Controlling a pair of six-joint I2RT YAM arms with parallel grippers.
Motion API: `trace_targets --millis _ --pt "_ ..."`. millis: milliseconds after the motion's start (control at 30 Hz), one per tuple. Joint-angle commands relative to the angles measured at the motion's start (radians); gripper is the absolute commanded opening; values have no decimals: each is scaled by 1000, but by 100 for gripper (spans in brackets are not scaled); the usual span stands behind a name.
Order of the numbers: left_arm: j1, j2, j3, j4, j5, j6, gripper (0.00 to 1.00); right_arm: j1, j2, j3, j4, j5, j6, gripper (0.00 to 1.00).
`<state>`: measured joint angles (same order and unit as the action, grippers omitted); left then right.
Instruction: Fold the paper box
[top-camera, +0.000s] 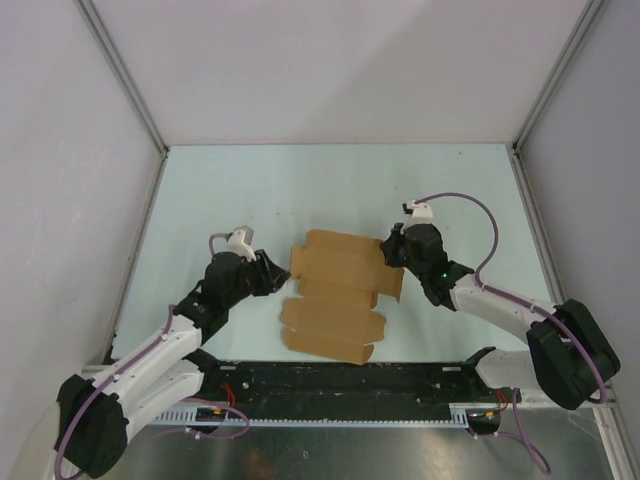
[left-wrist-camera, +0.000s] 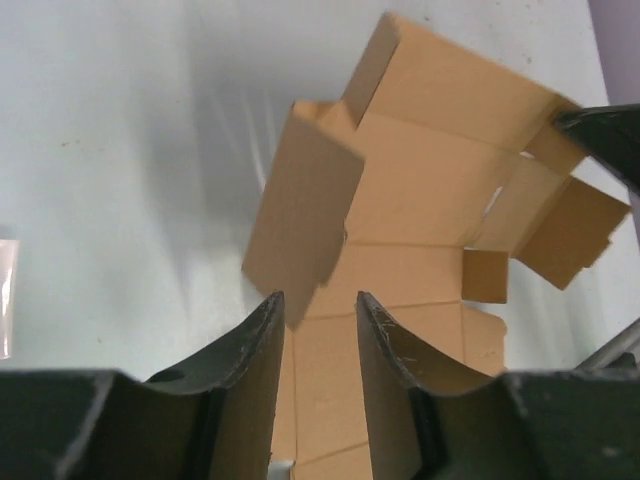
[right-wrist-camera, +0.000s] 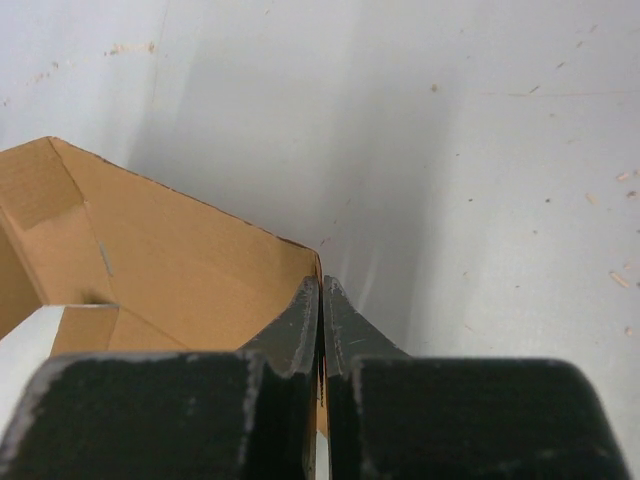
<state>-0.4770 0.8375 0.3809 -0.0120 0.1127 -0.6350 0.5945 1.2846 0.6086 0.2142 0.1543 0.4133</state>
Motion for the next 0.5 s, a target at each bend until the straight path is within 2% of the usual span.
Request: trace_targets --millis 0,267,333,467 --pt "-8 -6 -54 139 -80 17 39 1 -68 -20 71 64 15 0" --pt "-6 -110 -125 199 -212 29 33 1 -119 -73 83 33 -24 0" --pt "-6 -100 -128 216 -255 40 33 1 -143 -92 102 33 -33 0" --pt "-6 -23 -128 286 -251 63 30 2 -192 -145 135 34 -68 0"
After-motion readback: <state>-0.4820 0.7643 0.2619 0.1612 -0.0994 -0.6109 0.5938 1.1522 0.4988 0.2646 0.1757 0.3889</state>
